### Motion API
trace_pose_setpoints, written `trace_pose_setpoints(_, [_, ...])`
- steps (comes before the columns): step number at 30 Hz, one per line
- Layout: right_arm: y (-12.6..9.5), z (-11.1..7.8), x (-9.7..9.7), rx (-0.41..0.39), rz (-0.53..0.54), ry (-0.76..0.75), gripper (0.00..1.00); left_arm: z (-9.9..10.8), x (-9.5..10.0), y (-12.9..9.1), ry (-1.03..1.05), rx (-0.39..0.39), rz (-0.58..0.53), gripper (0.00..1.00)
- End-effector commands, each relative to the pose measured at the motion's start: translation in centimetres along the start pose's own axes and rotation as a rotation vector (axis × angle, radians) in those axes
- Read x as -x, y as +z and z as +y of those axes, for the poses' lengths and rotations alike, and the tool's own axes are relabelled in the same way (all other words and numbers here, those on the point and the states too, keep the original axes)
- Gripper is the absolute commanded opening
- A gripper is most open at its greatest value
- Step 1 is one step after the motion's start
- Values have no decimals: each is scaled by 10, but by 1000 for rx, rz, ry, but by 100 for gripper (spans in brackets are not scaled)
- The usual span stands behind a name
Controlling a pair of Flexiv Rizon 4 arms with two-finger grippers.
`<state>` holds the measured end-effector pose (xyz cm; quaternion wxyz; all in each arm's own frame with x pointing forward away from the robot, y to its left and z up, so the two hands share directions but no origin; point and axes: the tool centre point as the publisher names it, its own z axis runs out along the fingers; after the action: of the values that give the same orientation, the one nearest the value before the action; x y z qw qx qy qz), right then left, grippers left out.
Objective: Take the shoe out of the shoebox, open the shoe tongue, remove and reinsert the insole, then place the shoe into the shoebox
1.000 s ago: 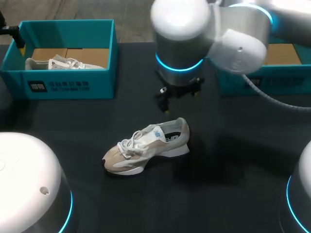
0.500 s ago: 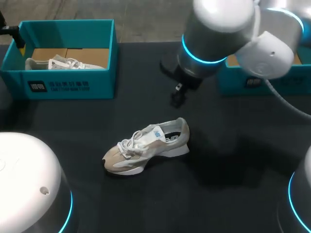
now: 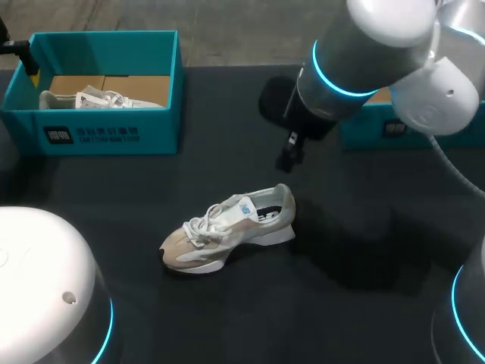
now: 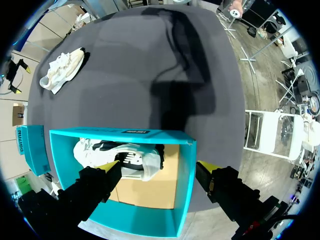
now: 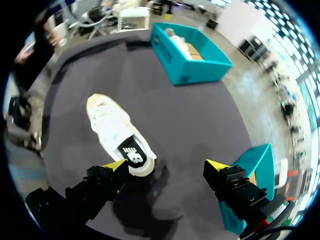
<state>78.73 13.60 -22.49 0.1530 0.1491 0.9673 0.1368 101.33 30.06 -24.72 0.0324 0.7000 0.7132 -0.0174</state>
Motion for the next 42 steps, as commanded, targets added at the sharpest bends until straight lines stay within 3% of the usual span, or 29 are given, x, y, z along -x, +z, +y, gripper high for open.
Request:
trace_pose_setpoints(1, [-11, -26, -1, 224, 63, -245, 100, 0, 0, -1, 1, 0, 3, 100])
trace_pose_setpoints(15, [-21, -97, -1, 451, 229, -413, 100, 0, 0, -1, 1, 0, 3, 100])
trace_pose_setpoints(27, [1, -153, -9, 550, 226, -312, 100, 0, 0, -1, 1, 0, 3, 100])
trace_pose_setpoints(34, [10, -173, -14, 600, 229, -273, 100, 0, 0, -1, 1, 0, 3, 100])
trace_pose_setpoints(42, [21, -180, -22, 631, 250, -260, 100, 0, 0, -1, 1, 0, 3, 100])
